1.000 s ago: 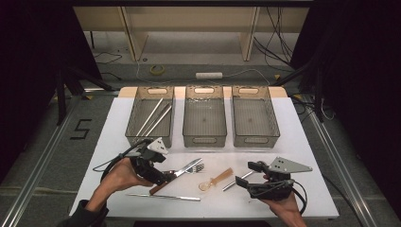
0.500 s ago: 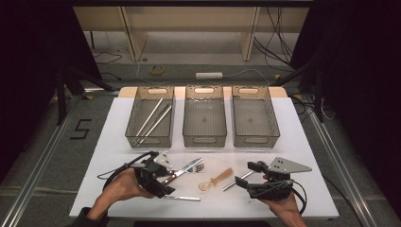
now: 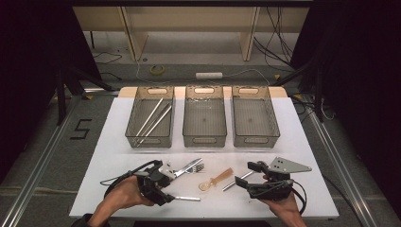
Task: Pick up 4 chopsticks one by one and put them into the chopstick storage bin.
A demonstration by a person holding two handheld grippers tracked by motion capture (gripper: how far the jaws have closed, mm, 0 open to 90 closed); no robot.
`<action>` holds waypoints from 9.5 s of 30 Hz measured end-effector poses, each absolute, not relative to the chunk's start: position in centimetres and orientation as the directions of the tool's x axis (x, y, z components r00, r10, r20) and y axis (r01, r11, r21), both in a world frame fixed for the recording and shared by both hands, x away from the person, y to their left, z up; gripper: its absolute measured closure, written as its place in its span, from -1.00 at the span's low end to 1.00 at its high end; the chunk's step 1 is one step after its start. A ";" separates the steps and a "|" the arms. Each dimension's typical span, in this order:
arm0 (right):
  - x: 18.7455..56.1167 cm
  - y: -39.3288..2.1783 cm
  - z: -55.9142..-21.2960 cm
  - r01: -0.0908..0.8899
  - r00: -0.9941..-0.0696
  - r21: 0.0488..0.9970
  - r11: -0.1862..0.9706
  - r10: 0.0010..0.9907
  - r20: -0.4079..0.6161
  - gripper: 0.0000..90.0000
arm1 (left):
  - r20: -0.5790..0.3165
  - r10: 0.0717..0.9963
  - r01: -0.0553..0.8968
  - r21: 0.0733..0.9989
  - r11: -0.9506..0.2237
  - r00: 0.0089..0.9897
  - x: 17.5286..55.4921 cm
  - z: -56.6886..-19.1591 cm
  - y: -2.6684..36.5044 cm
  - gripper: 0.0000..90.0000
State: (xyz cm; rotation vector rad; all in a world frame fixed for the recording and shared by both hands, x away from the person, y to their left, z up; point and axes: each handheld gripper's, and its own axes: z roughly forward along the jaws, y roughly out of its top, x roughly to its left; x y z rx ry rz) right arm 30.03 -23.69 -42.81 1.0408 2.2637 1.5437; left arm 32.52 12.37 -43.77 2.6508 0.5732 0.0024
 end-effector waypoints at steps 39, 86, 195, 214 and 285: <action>30.0 -23.5 -42.8 0.436 -0.731 0.876 0.208 0.649 0.210 -0.42 | -0.028 0.338 0.334 0.250 -0.909 0.941 32.9 -46.1 12.4 0.54; 30.0 -23.5 -42.8 0.435 -0.733 0.875 0.210 0.647 0.209 -0.42 | -0.034 0.198 0.200 0.255 -0.946 0.980 32.3 -45.8 12.6 0.89; 30.3 -23.9 -43.0 0.448 -0.726 0.872 0.199 0.651 0.224 -0.42 | -0.032 0.706 0.545 0.661 -0.516 0.707 45.1 -34.0 19.7 0.89; 30.4 -23.9 -43.1 0.451 -0.725 0.870 0.198 0.650 0.228 -0.42 | -0.016 0.782 0.560 0.707 -0.432 0.623 49.8 -32.2 21.2 0.89; 30.4 -23.8 -43.2 0.450 -0.730 0.870 0.202 0.643 0.229 -0.42 | -0.114 0.870 0.668 0.691 -0.277 0.479 53.6 -41.1 22.5 0.27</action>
